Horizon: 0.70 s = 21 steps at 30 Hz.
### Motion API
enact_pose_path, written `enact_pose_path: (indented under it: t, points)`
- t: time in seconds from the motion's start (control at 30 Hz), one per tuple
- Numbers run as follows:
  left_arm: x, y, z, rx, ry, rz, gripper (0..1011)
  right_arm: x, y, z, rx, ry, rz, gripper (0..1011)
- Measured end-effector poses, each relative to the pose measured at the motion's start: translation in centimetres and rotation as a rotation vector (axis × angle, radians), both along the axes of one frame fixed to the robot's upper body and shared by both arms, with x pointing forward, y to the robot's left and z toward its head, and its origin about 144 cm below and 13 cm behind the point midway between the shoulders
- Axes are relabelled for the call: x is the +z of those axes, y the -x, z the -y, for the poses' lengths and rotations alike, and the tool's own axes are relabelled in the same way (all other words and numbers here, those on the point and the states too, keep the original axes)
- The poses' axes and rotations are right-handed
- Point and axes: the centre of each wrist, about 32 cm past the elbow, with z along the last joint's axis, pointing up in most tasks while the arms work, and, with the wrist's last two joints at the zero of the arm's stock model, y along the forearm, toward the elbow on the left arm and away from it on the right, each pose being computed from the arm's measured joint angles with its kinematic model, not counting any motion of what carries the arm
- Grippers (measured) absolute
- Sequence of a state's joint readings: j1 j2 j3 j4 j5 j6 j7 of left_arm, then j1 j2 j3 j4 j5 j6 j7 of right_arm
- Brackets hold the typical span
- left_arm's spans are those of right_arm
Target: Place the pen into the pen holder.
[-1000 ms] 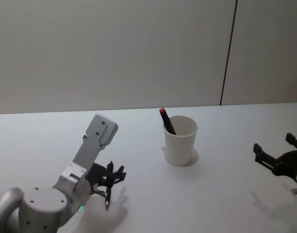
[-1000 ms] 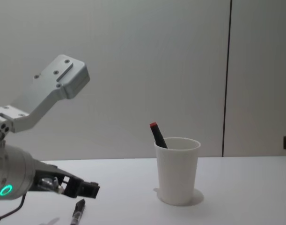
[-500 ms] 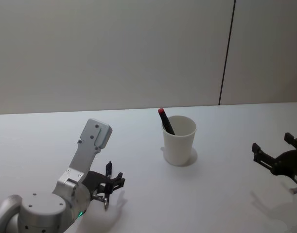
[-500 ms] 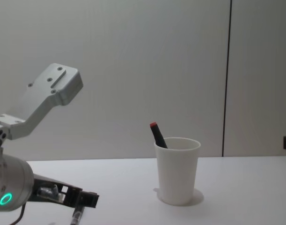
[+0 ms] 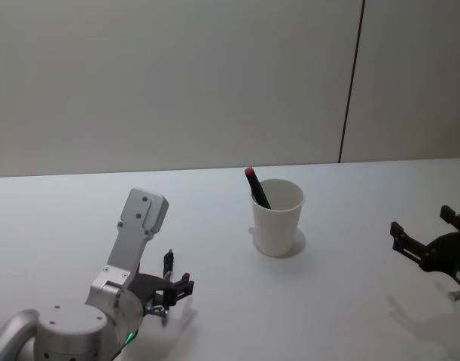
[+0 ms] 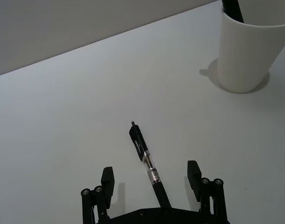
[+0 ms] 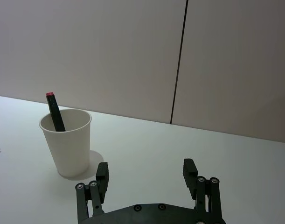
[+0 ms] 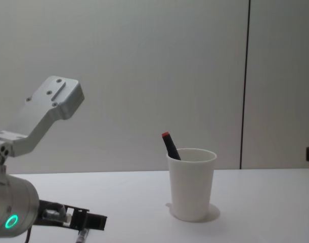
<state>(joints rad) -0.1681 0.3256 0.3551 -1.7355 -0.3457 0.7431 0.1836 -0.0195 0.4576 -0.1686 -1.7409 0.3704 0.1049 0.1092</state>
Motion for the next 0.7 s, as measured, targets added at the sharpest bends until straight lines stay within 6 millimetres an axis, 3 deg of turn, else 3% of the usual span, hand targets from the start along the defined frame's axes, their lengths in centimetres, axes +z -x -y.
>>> enact_pose_path:
  t: [0.7]
  points:
    - [-0.94,-0.27,0.58,0.02,0.024,-0.06,1003,0.0,0.0,0.0,0.0,0.0,0.0,1001]
